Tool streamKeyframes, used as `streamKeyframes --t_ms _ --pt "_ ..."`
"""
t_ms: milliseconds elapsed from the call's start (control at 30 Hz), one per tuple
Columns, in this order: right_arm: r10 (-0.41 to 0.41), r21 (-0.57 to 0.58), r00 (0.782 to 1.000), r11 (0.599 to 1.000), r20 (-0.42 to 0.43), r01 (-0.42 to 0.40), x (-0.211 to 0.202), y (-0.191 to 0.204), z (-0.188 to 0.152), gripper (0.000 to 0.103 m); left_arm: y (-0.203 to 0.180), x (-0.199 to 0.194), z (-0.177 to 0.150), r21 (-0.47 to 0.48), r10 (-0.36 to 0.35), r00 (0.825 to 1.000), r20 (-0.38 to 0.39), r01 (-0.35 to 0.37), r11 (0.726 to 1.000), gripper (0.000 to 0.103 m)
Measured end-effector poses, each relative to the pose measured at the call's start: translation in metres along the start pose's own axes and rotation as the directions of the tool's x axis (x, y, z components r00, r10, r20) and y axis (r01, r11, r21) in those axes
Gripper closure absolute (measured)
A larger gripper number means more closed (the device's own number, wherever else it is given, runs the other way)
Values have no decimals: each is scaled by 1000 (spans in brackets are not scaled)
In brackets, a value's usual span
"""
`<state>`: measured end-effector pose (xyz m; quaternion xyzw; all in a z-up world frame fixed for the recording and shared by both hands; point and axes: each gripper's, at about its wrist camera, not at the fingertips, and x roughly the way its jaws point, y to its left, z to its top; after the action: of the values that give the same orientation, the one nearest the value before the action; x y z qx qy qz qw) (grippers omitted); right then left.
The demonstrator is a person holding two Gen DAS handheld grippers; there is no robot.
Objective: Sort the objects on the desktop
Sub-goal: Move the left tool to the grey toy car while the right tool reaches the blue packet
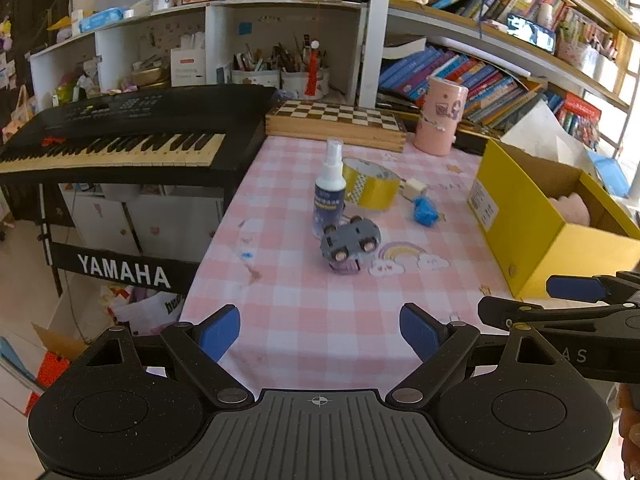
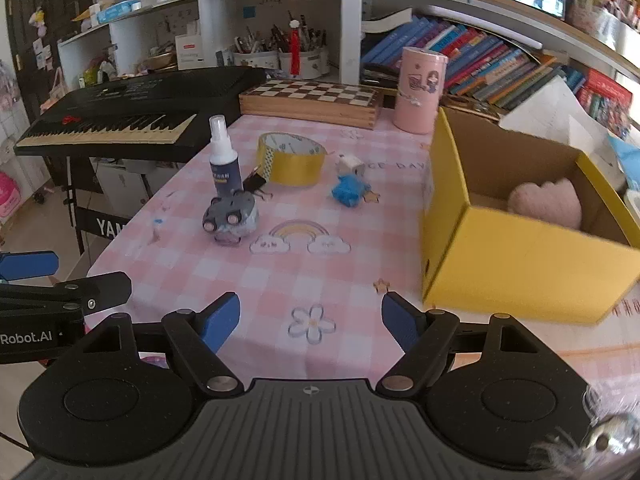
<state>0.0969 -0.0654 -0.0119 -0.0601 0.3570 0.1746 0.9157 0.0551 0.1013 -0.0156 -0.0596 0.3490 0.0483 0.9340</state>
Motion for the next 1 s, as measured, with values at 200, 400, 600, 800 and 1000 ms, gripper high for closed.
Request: streamKeyframes --t_ms 200,400,600,800,1000 --pt "25 -29 1000 999 3 -25 22 -6 21 27 -2 21 13 -14 5 1000 -10 -5 1000 14" --pt "52 -35 999 998 1 -52 45 -13 39 27 -8 43 25 -11 14 999 -32 -14 1000 14" --pt "57 -13 998 998 17 -57 62 -25 55 27 -15 63 34 0 15 998 -61 -15 1000 14" --pt "69 -19 997 997 36 -69 74 -30 70 27 -23 88 38 -6 6 995 -100 -7 1000 15" --pt "64 -15 997 998 40 -63 86 -39 80 27 -33 116 46 -19 -7 991 -134 5 1000 15"
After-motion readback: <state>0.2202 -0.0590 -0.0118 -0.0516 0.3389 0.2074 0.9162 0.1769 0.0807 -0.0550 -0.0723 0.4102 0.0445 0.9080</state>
